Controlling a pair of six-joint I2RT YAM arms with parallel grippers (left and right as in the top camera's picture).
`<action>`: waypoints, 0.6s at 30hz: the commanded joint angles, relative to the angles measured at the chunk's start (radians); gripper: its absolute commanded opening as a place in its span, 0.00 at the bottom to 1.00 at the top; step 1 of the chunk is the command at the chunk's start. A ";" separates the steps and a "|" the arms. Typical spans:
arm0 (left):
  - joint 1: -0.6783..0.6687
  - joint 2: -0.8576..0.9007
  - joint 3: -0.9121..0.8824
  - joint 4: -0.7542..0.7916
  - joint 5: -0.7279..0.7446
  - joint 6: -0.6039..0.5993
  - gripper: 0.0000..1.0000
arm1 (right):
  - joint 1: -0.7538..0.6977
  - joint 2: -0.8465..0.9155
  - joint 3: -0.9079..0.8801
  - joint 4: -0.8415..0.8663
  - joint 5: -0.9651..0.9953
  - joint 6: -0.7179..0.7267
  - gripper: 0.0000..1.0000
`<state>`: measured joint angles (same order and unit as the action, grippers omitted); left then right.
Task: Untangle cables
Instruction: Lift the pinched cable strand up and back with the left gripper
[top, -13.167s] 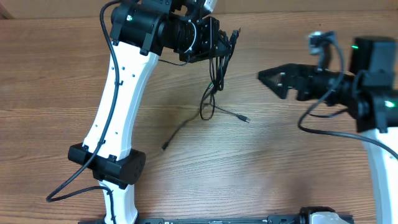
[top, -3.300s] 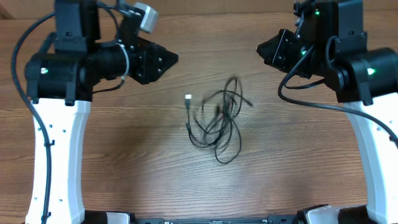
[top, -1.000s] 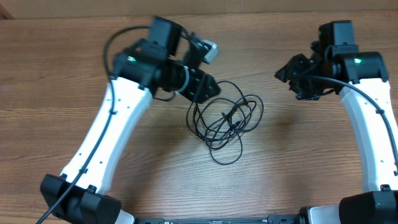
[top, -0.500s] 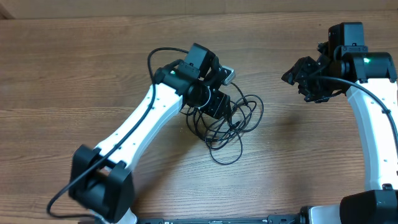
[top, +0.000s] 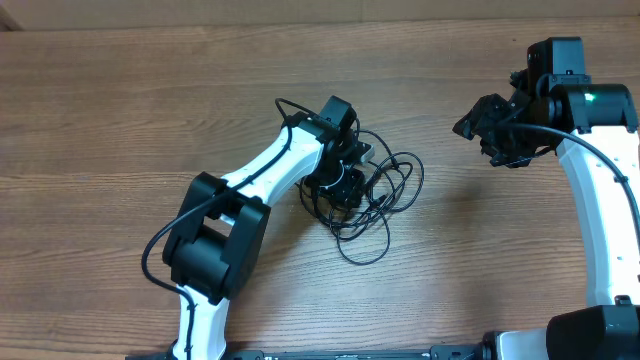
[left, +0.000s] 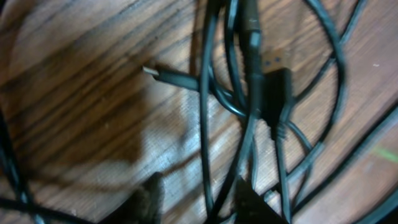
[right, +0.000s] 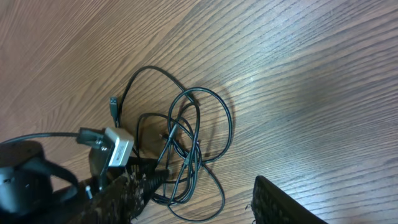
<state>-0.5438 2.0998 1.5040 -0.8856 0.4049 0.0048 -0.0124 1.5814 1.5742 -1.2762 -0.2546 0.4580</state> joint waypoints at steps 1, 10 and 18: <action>-0.005 0.024 0.000 0.012 -0.021 0.018 0.11 | -0.005 0.002 -0.005 -0.002 0.011 -0.015 0.58; 0.048 -0.056 0.367 -0.210 -0.024 0.020 0.04 | -0.005 0.002 -0.005 -0.007 0.011 -0.022 0.58; 0.053 -0.245 0.732 -0.266 -0.024 0.063 0.04 | -0.005 0.002 -0.005 -0.017 0.010 -0.033 0.53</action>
<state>-0.4862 1.9827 2.1147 -1.1454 0.3767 0.0338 -0.0124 1.5814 1.5742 -1.2945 -0.2546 0.4431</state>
